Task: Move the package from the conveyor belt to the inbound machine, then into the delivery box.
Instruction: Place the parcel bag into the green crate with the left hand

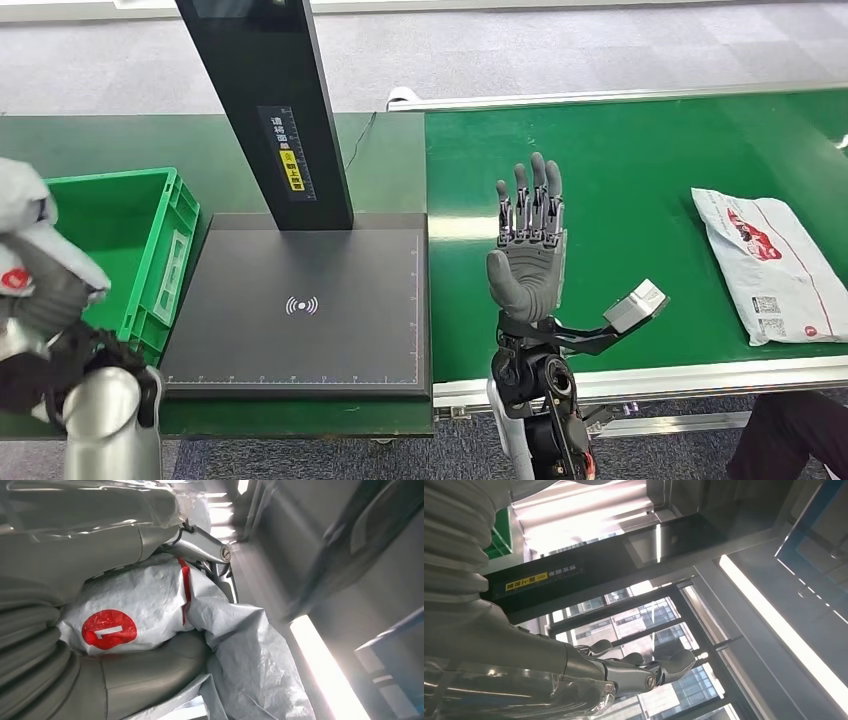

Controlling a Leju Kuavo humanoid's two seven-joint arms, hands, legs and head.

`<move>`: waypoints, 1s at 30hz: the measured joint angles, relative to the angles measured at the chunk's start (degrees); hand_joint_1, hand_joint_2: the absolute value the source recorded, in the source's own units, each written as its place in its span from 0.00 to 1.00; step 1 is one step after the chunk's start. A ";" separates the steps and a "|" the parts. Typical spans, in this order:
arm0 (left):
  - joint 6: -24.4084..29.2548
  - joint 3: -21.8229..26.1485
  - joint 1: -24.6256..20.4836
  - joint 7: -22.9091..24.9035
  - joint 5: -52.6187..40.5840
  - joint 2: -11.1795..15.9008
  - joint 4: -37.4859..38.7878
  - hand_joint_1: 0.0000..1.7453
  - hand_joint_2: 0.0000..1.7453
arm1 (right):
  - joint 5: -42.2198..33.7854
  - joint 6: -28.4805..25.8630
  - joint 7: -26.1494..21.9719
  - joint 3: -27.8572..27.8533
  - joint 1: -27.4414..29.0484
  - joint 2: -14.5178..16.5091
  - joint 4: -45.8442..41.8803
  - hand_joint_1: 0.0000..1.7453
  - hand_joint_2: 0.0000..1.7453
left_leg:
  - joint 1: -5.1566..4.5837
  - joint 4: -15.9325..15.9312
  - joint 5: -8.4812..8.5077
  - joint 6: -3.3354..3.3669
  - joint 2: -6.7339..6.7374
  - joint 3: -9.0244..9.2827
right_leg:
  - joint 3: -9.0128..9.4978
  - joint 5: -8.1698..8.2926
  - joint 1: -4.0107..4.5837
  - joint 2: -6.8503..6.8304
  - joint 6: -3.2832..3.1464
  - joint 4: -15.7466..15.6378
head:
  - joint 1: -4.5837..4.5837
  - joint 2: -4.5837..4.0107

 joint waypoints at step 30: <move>-8.13 4.26 -33.31 23.31 -19.50 13.12 61.13 1.00 1.00 | -0.07 2.26 -0.25 0.01 0.89 -0.15 1.51 0.00 1.00 | 0.00 0.01 0.22 -0.03 0.11 -0.32 | -0.34 0.25 0.00 0.09 -0.09 0.06 | 0.02 0.00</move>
